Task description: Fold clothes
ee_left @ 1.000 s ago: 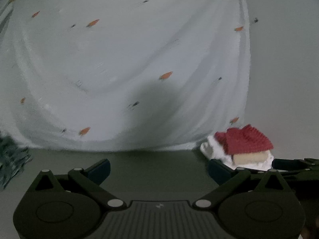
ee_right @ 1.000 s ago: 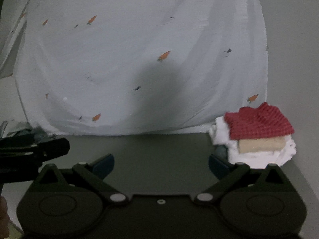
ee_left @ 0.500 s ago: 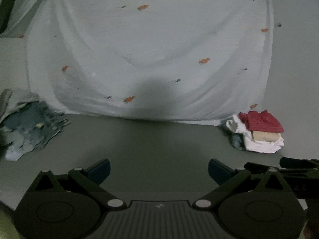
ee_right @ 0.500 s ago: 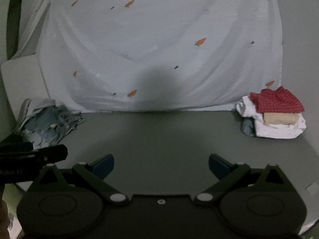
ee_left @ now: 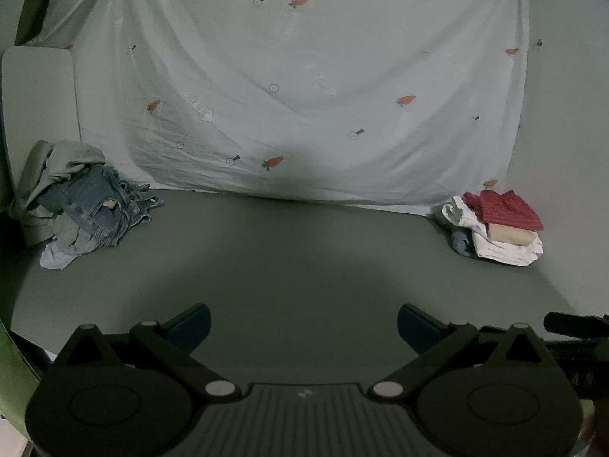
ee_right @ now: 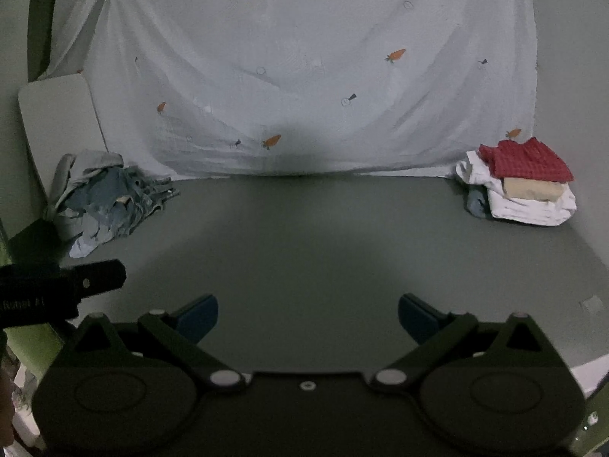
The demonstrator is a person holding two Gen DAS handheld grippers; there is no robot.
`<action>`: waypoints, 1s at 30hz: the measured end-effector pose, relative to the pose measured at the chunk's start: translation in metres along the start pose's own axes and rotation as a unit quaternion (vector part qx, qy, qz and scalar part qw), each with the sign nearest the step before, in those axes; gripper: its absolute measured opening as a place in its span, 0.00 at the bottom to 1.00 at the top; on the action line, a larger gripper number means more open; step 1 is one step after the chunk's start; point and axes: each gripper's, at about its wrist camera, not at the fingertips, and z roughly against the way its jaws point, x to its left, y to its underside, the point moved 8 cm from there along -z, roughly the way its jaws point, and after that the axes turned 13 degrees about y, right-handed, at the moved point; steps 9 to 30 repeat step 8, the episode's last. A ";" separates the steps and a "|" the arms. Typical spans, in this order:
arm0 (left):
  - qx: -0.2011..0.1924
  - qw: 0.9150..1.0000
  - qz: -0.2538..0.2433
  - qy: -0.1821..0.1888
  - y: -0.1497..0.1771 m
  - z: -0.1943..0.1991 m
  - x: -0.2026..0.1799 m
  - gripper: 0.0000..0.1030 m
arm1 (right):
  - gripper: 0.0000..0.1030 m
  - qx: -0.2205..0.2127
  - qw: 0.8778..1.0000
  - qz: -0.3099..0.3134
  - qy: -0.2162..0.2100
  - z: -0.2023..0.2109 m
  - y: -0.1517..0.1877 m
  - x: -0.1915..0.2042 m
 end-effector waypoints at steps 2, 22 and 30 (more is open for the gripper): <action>-0.002 1.000 0.000 0.005 0.001 0.002 0.001 1.00 | 0.99 0.000 1.000 0.001 0.003 0.004 0.004 0.003; -0.002 1.000 -0.002 0.009 0.000 0.005 0.005 1.00 | 0.99 -0.002 1.000 0.003 0.003 0.008 0.004 0.009; -0.002 1.000 -0.002 0.009 0.000 0.005 0.005 1.00 | 0.99 -0.002 1.000 0.003 0.003 0.008 0.004 0.009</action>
